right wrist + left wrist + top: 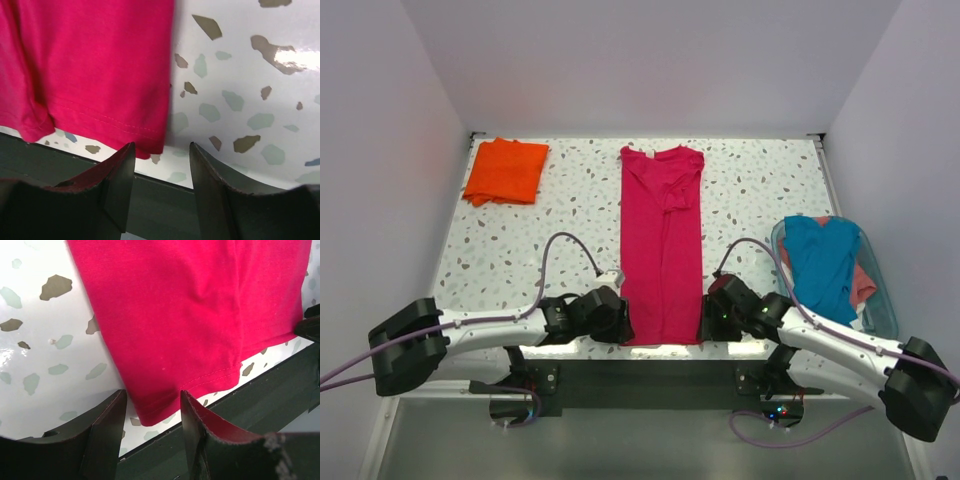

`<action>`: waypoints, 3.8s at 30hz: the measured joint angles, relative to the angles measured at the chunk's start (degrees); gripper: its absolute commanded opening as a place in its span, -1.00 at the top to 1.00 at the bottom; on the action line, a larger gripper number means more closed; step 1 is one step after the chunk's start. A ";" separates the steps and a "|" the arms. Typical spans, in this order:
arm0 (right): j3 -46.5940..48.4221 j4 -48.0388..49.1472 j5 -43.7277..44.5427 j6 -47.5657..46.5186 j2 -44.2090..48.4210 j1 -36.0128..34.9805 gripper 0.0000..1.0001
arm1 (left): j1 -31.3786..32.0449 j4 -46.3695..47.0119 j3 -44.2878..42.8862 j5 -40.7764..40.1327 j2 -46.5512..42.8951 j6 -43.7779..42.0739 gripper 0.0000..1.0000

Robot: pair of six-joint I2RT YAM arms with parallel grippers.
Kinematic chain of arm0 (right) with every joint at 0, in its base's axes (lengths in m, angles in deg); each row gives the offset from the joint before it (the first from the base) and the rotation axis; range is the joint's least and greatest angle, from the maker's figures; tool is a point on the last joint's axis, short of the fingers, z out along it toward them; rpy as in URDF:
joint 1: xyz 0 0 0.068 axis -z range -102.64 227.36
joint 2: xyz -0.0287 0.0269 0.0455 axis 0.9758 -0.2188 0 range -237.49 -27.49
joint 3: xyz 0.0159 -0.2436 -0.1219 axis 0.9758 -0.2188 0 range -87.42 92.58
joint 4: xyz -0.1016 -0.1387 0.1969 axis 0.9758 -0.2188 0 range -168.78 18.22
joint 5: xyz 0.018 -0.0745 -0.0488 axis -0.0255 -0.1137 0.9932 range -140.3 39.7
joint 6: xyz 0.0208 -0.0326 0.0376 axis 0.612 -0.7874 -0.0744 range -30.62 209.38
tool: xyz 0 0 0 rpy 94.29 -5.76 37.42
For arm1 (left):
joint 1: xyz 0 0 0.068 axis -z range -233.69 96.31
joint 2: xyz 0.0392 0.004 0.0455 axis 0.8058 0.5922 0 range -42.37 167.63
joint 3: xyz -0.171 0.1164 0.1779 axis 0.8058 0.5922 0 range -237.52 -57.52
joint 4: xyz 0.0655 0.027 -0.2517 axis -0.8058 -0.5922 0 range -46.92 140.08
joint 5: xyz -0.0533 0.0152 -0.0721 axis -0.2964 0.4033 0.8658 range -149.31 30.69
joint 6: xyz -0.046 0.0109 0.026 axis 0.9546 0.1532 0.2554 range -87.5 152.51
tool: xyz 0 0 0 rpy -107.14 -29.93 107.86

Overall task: Fold and stack the t-shirts
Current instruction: Fold the tshirt

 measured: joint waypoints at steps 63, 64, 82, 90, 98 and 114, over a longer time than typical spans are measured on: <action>38.97 11.10 15.50 -15.98 -40.52 20.33 1.00 | -23.65 2.54 -33.31 -12.33 28.76 -12.31 1.00; 39.76 11.61 14.86 -16.09 -41.70 21.07 1.00 | -24.20 2.86 -33.81 -11.91 29.83 -12.50 1.00; 48.87 14.01 5.70 -19.15 -51.23 29.22 -0.07 | -32.22 11.96 -33.75 -5.86 31.78 -17.86 -0.15; 42.64 15.45 7.69 -20.17 -42.29 21.51 0.76 | -27.19 11.23 -32.06 -6.25 27.74 -19.32 0.85; 41.33 15.76 7.67 -20.55 -47.69 20.31 0.78 | -24.52 7.89 -32.46 -6.43 33.29 -19.52 0.95; 52.68 14.16 7.58 -21.35 -58.29 22.71 0.79 | -28.15 3.21 -45.57 -6.38 43.87 -21.16 0.71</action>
